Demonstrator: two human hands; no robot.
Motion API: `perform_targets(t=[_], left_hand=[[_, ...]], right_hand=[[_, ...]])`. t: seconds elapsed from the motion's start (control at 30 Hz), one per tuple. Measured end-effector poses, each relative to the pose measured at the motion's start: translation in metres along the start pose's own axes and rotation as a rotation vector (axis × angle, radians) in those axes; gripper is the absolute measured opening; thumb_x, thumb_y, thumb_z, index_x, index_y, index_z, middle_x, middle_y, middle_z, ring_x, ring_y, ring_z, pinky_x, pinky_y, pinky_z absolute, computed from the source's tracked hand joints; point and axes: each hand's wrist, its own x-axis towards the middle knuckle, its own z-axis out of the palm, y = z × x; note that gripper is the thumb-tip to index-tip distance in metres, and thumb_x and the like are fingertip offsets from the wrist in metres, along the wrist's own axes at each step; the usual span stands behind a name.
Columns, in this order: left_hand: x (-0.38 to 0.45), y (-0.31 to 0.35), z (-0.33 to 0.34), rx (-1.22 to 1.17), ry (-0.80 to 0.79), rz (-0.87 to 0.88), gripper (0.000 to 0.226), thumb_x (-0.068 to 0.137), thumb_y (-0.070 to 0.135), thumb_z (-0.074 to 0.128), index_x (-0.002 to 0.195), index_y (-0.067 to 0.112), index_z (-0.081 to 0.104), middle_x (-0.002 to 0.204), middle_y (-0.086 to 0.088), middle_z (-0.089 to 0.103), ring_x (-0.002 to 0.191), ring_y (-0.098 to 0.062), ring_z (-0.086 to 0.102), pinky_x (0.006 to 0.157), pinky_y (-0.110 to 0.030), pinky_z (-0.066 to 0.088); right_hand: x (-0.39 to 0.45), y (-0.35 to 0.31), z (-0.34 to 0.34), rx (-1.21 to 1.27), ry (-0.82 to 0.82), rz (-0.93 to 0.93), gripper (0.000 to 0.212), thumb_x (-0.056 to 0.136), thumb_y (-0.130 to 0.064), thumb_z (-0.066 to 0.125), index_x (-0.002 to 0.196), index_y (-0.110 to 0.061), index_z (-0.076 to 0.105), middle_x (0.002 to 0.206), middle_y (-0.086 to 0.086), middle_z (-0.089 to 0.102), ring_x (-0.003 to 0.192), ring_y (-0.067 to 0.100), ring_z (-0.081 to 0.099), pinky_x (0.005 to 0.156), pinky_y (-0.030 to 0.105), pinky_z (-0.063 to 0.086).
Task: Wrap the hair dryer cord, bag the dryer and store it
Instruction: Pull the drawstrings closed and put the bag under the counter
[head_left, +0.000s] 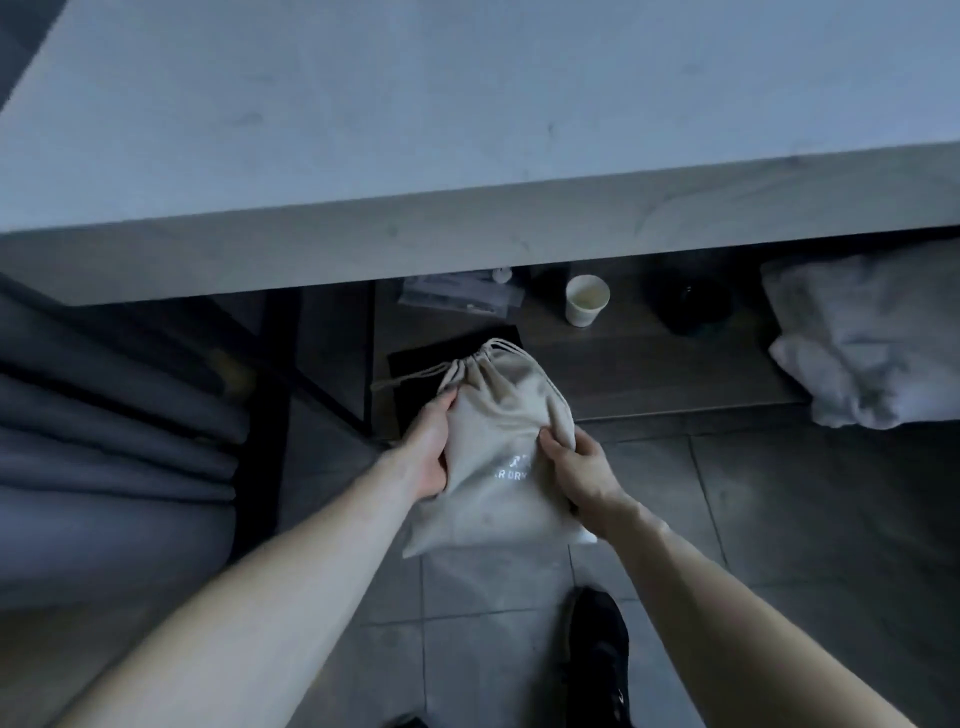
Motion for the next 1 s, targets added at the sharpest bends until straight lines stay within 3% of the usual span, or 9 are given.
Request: perform_targets(t=[0.13, 0.27, 0.37, 0.43, 0.47, 0.6, 0.77, 0.87, 1.0], left_hand=[[0.043, 0.003, -0.014, 0.122, -0.055, 0.053, 0.067, 0.090, 0.073, 0.061, 0.124, 0.018, 0.078, 0.119, -0.012, 0.080, 0.117, -0.032, 0.073, 0.108, -0.044, 0.054], [0.071, 0.012, -0.032, 0.438, -0.022, 0.156, 0.063, 0.094, 0.071, 0.055, 0.136, 0.026, 0.069, 0.132, -0.001, 0.074, 0.113, -0.018, 0.069, 0.083, -0.031, 0.052], [0.092, 0.010, -0.052, 0.607, 0.069, 0.197, 0.072, 0.089, 0.072, 0.063, 0.139, 0.021, 0.068, 0.133, -0.001, 0.070, 0.114, -0.021, 0.067, 0.085, -0.030, 0.053], [0.106, 0.004, -0.060, 0.613, 0.129, 0.241, 0.052, 0.094, 0.056, 0.069, 0.127, 0.016, 0.073, 0.118, -0.009, 0.077, 0.095, -0.026, 0.072, 0.059, -0.024, 0.053], [0.113, 0.001, -0.063, 0.621, 0.176, 0.275, 0.042, 0.097, 0.050, 0.069, 0.122, 0.017, 0.074, 0.114, -0.010, 0.077, 0.091, -0.027, 0.072, 0.053, -0.022, 0.051], [0.132, -0.006, -0.067, 0.633, 0.384, 0.404, 0.035, 0.103, 0.044, 0.060, 0.114, 0.012, 0.068, 0.107, -0.010, 0.071, 0.101, -0.030, 0.069, 0.082, -0.030, 0.055], [0.146, -0.021, -0.070, 0.649, 0.482, 0.425, 0.037, 0.108, 0.041, 0.052, 0.111, 0.008, 0.065, 0.109, -0.015, 0.069, 0.110, -0.034, 0.067, 0.087, -0.032, 0.049], [0.150, -0.033, -0.068, 0.531, 0.543, 0.453, 0.040, 0.106, 0.039, 0.056, 0.128, 0.008, 0.066, 0.128, -0.018, 0.067, 0.120, -0.037, 0.064, 0.099, -0.034, 0.050], [0.141, -0.050, -0.067, 0.408, 0.631, 0.432, 0.059, 0.104, 0.041, 0.060, 0.152, 0.008, 0.051, 0.154, -0.024, 0.042, 0.140, -0.043, 0.047, 0.119, -0.039, 0.038]], right_hand=[[0.048, 0.014, 0.013, 0.013, 0.015, -0.054, 0.011, 0.107, -0.017, 0.061, 0.106, -0.022, 0.070, 0.099, -0.002, 0.074, 0.093, 0.015, 0.067, 0.077, 0.022, 0.054], [0.090, 0.016, 0.030, 0.031, 0.049, -0.089, 0.011, 0.107, -0.017, 0.060, 0.114, -0.020, 0.068, 0.099, -0.004, 0.073, 0.096, 0.016, 0.066, 0.075, 0.022, 0.054], [0.118, 0.009, 0.045, 0.086, 0.122, -0.086, 0.017, 0.107, -0.018, 0.060, 0.121, -0.013, 0.069, 0.109, 0.008, 0.071, 0.103, 0.021, 0.063, 0.088, 0.030, 0.051], [0.132, 0.004, 0.053, 0.080, 0.126, -0.071, 0.029, 0.108, -0.021, 0.059, 0.133, -0.008, 0.067, 0.112, 0.007, 0.068, 0.107, 0.022, 0.062, 0.095, 0.034, 0.052], [0.138, 0.001, 0.056, 0.058, 0.117, -0.065, 0.033, 0.108, -0.023, 0.059, 0.136, -0.008, 0.066, 0.115, 0.006, 0.068, 0.108, 0.022, 0.061, 0.099, 0.036, 0.052], [0.157, -0.006, 0.069, -0.030, 0.102, -0.089, 0.039, 0.107, -0.027, 0.058, 0.143, -0.011, 0.062, 0.123, 0.007, 0.068, 0.109, 0.020, 0.059, 0.093, 0.030, 0.046], [0.175, -0.009, 0.080, -0.151, 0.059, -0.141, 0.042, 0.101, -0.031, 0.060, 0.139, -0.012, 0.064, 0.115, 0.003, 0.070, 0.106, 0.022, 0.064, 0.087, 0.030, 0.045], [0.174, -0.008, 0.076, -0.211, 0.042, -0.163, 0.051, 0.098, -0.040, 0.066, 0.142, -0.016, 0.057, 0.124, 0.003, 0.069, 0.116, 0.024, 0.064, 0.092, 0.032, 0.046], [0.160, 0.004, 0.057, -0.236, 0.107, -0.177, 0.066, 0.098, -0.044, 0.068, 0.155, -0.020, 0.045, 0.140, 0.004, 0.066, 0.130, 0.027, 0.062, 0.109, 0.035, 0.047]])
